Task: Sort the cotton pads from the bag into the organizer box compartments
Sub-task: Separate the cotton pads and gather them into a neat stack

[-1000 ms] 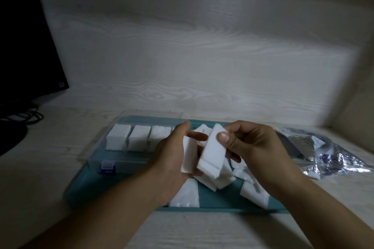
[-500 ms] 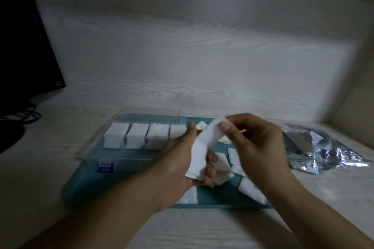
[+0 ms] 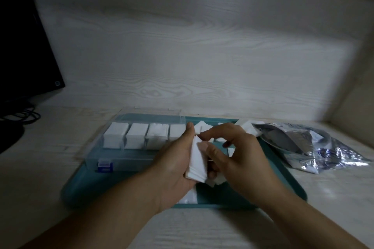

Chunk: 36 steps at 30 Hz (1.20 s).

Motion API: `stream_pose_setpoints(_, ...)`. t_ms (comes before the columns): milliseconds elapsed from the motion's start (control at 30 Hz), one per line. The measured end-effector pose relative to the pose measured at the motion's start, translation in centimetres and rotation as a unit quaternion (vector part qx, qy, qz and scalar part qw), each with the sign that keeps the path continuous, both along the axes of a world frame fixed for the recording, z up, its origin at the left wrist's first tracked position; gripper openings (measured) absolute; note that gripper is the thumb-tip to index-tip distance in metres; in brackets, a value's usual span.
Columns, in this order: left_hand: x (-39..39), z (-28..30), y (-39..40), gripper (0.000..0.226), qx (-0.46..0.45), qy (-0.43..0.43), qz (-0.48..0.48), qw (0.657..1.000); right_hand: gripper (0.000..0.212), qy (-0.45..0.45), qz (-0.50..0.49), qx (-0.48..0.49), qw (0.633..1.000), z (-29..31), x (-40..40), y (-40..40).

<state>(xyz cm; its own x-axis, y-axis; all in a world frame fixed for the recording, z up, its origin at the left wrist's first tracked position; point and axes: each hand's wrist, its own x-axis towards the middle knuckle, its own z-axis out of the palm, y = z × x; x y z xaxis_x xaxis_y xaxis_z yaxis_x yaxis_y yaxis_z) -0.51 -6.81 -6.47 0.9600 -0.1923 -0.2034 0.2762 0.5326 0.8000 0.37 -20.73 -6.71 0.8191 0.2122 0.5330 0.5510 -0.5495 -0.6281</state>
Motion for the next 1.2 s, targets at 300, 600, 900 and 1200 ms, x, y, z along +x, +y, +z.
stream_pose_setpoints(300,-0.6,0.7,0.1,0.064,0.077,-0.029,0.019,0.996,0.118,0.048,0.164,-0.142,0.975,0.7,-0.9,-0.8)
stream_pose_setpoints(600,-0.9,0.7,0.1,0.056,0.112,-0.078,0.022,0.99,0.12,0.048,0.176,-0.131,0.974,1.1,-1.3,-0.4)
stream_pose_setpoints(900,-0.1,0.1,0.2,0.061,0.062,-0.055,0.018,0.996,0.108,0.053,0.193,-0.103,0.974,1.6,-1.5,-0.6)
stream_pose_setpoints(1200,-0.6,0.3,-0.4,0.055,0.122,-0.062,0.06,0.989,0.113,0.011,0.183,-0.15,0.971,1.1,-1.3,-0.3)
